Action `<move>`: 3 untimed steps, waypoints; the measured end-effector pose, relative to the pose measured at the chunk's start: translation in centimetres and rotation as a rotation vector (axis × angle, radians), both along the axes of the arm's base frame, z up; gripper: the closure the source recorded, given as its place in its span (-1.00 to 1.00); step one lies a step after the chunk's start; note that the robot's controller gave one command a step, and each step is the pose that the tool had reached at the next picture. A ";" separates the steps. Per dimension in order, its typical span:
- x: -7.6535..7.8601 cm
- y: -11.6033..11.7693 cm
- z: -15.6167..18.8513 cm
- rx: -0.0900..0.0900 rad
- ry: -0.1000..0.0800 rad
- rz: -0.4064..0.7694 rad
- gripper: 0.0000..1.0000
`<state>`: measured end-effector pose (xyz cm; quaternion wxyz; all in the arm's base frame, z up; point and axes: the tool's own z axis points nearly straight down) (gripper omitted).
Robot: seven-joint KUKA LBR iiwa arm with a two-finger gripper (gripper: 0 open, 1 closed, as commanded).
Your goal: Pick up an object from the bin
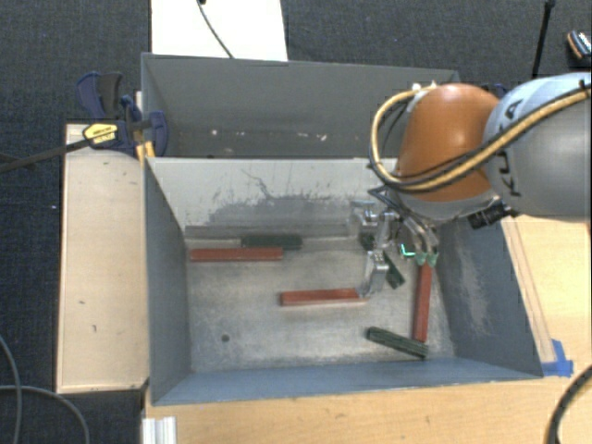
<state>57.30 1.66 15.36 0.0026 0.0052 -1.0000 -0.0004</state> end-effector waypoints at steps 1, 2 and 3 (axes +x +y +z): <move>-0.6 1.4 -8.8 0.000 0.000 0.077 -1.00; -0.3 1.4 -8.3 0.001 -0.008 0.075 1.00; -1.2 2.2 5.6 0.000 -0.016 0.071 1.00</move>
Offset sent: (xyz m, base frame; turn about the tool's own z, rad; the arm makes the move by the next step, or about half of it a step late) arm -0.0040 0.0140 -0.0836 -0.0775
